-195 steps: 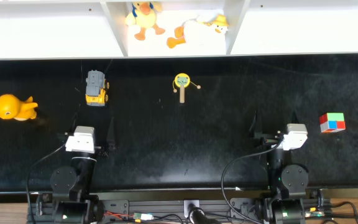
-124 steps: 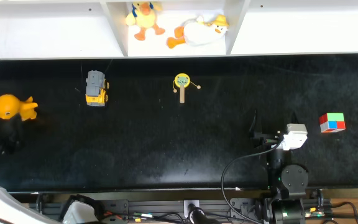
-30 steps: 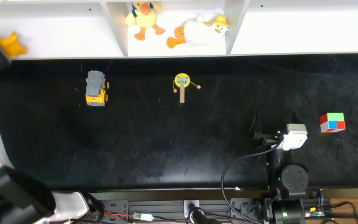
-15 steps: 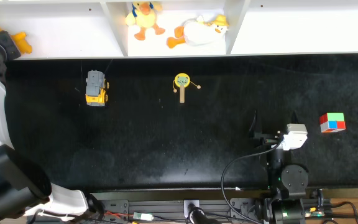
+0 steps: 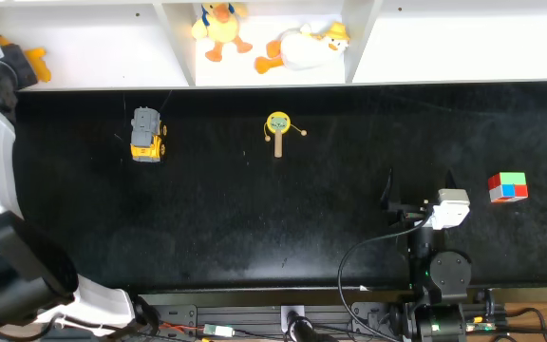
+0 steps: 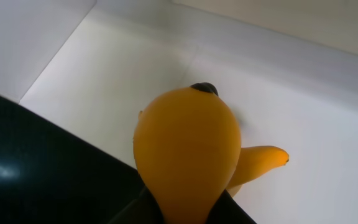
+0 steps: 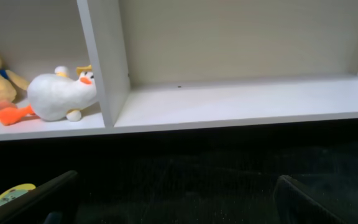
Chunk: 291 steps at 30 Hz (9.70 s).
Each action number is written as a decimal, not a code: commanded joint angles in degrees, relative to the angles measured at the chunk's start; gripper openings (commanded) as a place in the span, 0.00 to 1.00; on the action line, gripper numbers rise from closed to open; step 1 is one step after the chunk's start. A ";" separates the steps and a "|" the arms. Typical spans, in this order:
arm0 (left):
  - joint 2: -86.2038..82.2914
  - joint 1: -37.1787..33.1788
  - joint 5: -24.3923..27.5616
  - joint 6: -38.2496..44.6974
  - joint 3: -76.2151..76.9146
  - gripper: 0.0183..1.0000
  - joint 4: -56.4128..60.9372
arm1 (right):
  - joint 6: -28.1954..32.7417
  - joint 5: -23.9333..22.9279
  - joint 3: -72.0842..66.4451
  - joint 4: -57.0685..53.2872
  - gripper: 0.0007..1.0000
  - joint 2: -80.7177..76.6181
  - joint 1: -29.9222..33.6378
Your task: Store Toys
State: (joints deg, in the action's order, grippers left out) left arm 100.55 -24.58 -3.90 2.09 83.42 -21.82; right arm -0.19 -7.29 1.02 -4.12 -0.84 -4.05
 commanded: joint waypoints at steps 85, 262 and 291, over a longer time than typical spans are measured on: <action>-37.77 26.12 -0.35 -5.40 -44.89 1.00 -1.90 | -0.02 0.42 -0.74 0.26 0.99 0.59 0.33; -100.37 28.41 5.09 3.72 -82.97 1.00 16.98 | -0.02 0.42 -0.74 0.28 1.00 0.59 0.33; -100.39 28.41 5.09 3.72 -82.97 1.00 16.98 | -18.36 -6.69 27.54 -40.44 1.00 -31.41 -13.99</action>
State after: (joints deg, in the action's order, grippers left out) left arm 0.69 3.42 1.48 4.91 0.62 -4.69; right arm -10.20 -10.15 19.46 -37.89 -24.99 -14.79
